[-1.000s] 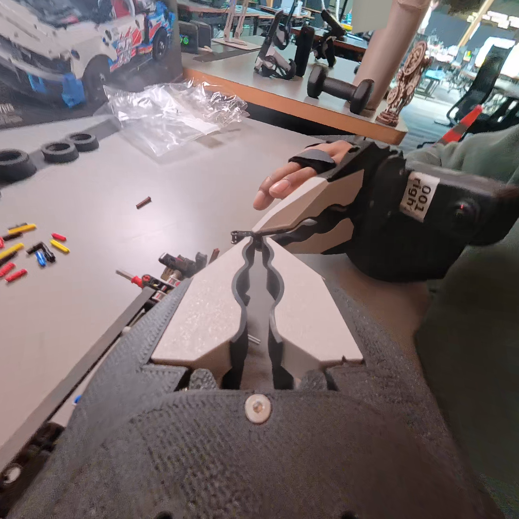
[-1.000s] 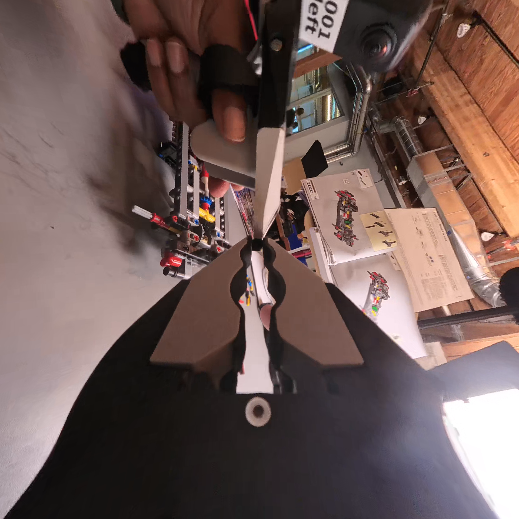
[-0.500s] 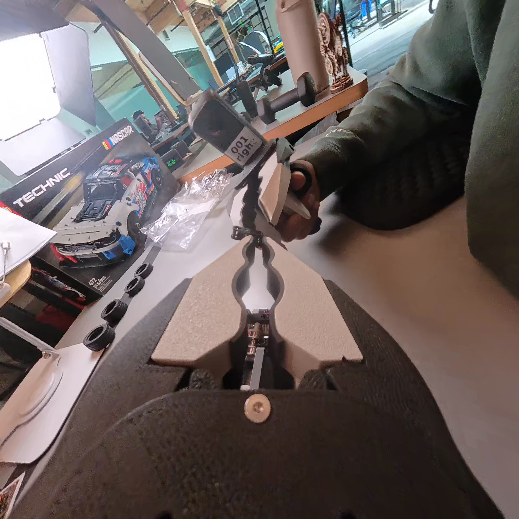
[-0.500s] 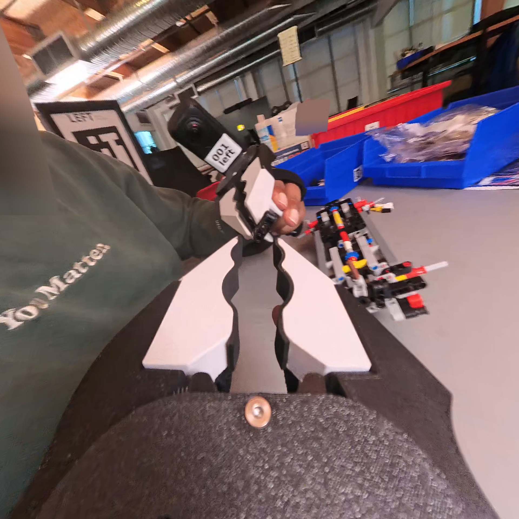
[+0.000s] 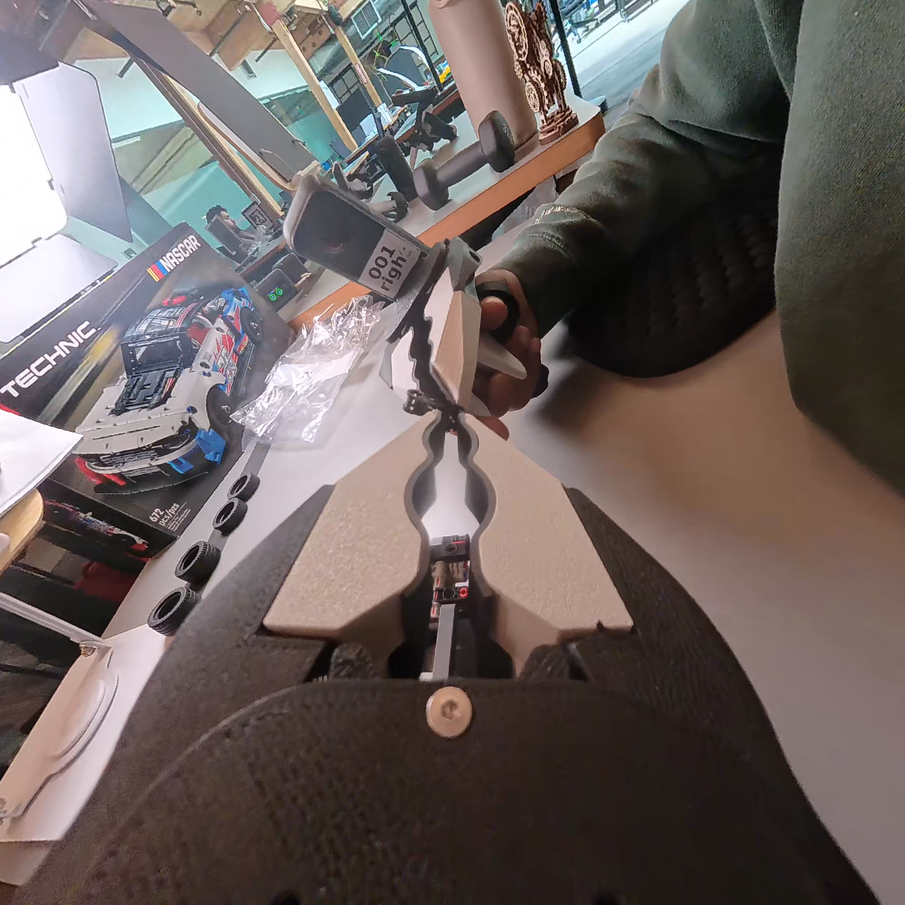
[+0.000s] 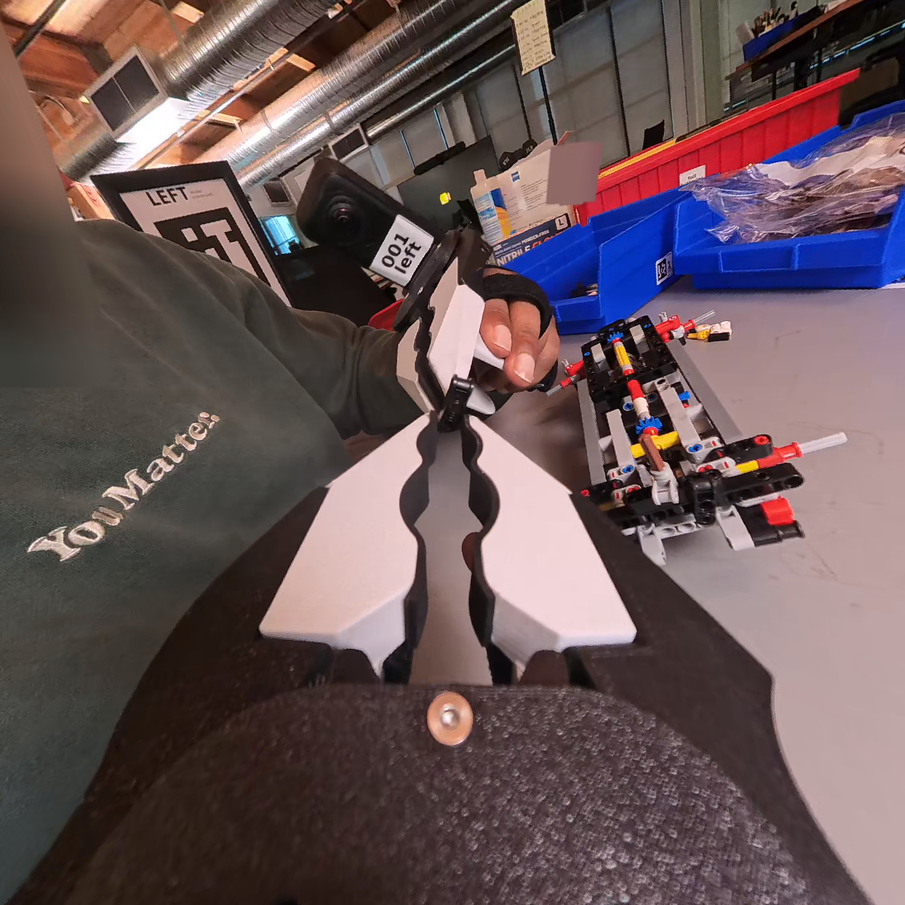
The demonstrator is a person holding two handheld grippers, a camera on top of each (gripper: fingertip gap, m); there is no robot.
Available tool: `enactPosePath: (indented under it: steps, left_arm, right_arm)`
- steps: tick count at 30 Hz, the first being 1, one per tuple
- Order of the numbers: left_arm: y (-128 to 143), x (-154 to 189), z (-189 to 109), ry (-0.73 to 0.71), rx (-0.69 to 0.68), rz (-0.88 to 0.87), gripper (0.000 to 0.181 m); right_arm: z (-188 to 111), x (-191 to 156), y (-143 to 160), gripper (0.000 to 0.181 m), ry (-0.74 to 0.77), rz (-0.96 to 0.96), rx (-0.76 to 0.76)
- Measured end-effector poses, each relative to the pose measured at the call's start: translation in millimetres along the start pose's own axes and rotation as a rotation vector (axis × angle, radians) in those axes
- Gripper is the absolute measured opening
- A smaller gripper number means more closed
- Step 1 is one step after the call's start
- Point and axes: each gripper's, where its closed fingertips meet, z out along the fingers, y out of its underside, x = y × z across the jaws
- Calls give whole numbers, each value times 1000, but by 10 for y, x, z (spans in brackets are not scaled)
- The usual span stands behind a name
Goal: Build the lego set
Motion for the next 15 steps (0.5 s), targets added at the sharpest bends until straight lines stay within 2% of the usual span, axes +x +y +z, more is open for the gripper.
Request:
enactPosePath:
  steps: [15]
  left_arm:
    - [30,32,2,13,-23,40,3]
  right_arm:
    - [12,4,40,5,6,-22,-20]
